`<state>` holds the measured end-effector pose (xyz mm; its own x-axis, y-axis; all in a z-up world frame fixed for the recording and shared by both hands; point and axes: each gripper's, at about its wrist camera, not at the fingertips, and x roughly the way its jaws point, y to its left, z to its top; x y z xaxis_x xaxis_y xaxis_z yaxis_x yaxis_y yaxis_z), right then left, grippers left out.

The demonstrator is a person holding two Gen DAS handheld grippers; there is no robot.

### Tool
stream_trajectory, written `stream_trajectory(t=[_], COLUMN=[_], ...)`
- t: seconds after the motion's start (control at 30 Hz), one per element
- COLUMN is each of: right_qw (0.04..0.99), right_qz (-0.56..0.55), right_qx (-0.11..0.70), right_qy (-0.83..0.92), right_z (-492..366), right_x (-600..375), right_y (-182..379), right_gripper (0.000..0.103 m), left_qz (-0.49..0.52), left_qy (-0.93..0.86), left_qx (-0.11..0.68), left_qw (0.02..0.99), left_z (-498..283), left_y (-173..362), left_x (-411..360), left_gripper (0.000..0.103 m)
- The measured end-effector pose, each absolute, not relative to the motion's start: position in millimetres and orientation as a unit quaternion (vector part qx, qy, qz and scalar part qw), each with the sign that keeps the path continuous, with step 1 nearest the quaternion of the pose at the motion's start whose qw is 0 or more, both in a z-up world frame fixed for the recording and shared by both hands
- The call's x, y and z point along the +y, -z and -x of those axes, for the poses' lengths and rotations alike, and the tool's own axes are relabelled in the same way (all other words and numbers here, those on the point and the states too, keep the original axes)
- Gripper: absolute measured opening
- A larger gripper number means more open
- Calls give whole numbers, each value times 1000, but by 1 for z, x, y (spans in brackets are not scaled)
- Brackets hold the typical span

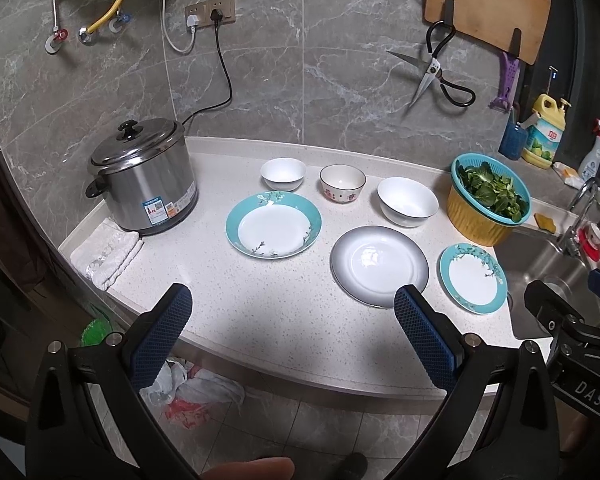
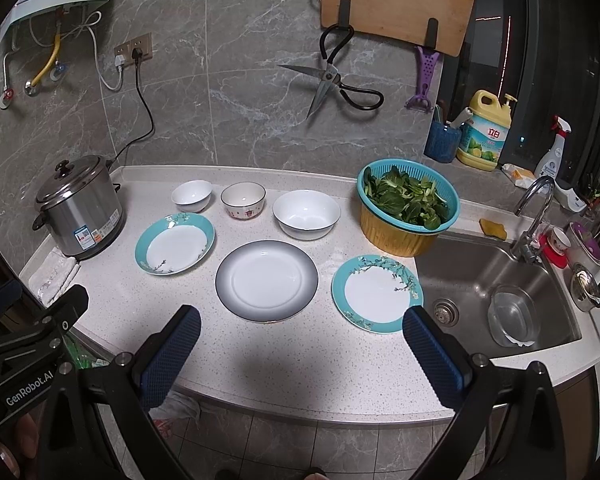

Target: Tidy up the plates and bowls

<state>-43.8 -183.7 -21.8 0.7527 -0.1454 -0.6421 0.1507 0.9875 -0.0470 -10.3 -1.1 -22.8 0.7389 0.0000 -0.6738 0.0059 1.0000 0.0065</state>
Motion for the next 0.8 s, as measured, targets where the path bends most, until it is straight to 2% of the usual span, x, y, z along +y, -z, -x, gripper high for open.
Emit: stream_trajectory(t=[0.8], right_qw=[935], right_qz=[-5], right_qx=[345], right_qy=[79], right_z=[40], right_x=[-182], right_y=[25], right_gripper=[103], left_qz=[-5], left_qy=[1], left_qx=[368], left_qw=[930], left_z=[-2], left_y=[29], left_x=[-8], left_gripper=[103])
